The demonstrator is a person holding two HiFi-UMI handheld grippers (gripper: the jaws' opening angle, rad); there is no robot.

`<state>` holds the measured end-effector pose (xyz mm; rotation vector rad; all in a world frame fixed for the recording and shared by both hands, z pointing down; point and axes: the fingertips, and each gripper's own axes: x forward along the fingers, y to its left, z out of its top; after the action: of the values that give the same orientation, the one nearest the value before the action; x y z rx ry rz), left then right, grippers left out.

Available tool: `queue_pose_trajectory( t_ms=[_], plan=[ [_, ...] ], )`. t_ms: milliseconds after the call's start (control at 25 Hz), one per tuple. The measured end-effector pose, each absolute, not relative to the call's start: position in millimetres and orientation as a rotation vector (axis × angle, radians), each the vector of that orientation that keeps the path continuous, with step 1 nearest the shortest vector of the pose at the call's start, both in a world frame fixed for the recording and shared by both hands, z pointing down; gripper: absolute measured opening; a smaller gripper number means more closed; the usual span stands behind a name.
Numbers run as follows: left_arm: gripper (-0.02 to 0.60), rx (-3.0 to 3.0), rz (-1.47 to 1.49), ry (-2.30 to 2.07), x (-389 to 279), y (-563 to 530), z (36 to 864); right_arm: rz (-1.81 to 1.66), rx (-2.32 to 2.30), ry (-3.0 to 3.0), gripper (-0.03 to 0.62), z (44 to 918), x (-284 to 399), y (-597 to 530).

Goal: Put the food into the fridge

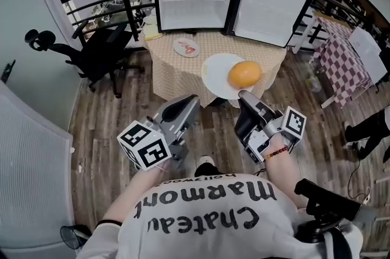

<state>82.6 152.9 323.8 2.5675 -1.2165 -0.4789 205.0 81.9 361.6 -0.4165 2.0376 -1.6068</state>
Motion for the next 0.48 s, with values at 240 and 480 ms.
queue_pose_trajectory(
  t_ms=[240,480],
  plan=[
    [0.003,2.541,-0.484,-1.262,46.4,124.9,327.9,-1.602,-0.383,2.071,0.035,358.4,169.6,47.4],
    [0.003,2.505,-0.462,-1.3,1.9,63.1,321.6,-1.623,-0.352,2.099,0.035,351.6,121.9,-13.6]
  ],
)
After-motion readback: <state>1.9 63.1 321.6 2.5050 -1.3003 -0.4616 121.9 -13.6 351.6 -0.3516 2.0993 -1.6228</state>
